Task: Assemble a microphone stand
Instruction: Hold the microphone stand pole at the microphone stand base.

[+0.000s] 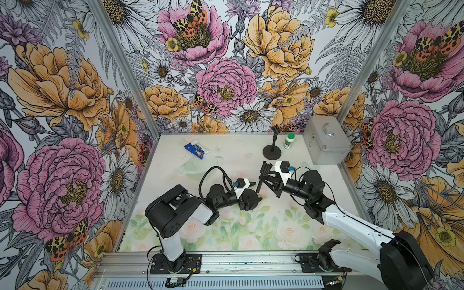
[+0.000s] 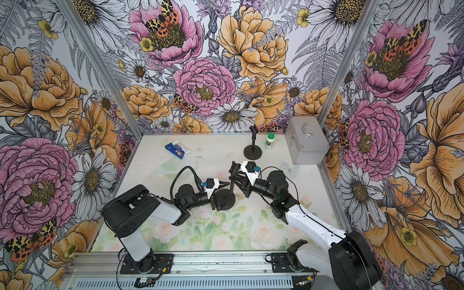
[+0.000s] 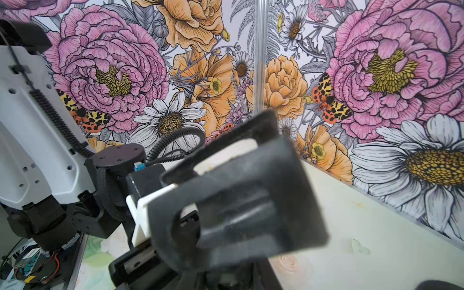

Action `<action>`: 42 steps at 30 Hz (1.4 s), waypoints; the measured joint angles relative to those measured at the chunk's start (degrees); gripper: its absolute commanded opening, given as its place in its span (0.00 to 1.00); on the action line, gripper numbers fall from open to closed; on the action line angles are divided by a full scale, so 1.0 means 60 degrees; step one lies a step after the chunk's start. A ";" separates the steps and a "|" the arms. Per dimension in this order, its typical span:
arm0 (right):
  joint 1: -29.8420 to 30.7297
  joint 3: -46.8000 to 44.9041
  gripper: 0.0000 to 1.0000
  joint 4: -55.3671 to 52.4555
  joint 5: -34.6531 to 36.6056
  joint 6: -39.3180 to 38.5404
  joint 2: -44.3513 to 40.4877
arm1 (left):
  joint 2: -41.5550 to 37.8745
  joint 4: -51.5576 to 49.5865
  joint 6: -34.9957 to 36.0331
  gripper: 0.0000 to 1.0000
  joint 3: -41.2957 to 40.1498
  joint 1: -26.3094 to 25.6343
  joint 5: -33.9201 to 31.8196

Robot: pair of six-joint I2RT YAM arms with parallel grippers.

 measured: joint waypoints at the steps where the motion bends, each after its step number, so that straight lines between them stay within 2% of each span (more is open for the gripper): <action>1: 0.0164 -0.0058 0.00 0.0186 0.0109 -0.0098 0.0087 | 0.0084 0.0142 0.0113 0.83 -0.0120 -0.0007 -0.0018; 6: 0.0503 -0.0317 0.00 0.0969 0.0659 -0.0270 0.0364 | 0.0809 0.0652 0.0506 0.85 -0.0382 -0.0007 -0.0182; 7: 0.0521 -0.0415 0.00 0.1151 0.0783 -0.0266 0.0397 | 0.1027 0.0663 0.0583 0.87 -0.0448 -0.0025 -0.0259; 9: 0.0557 -0.0612 0.00 0.1341 0.0969 -0.0266 0.0423 | 0.1319 0.0688 0.0718 0.99 -0.0586 -0.0044 -0.0441; 14: 0.0743 -0.0903 0.00 0.1628 0.1322 -0.0346 0.0648 | 0.1818 0.0699 0.1071 0.99 -0.0794 -0.0051 -0.1038; 24: 0.0958 -0.0903 0.00 0.2812 0.1435 -0.0525 0.2295 | 0.2441 0.0827 0.1392 0.99 -0.0725 -0.0022 -0.2233; 31: 0.1027 -0.0871 0.00 0.4153 0.1563 -0.0477 0.3544 | 0.2947 0.1042 0.1319 0.99 -0.0415 0.0076 -0.2484; 42: 0.1107 -0.0871 0.00 0.5038 0.1566 -0.0452 0.4408 | 0.3136 0.1337 0.0973 0.93 -0.0372 0.0193 -0.2473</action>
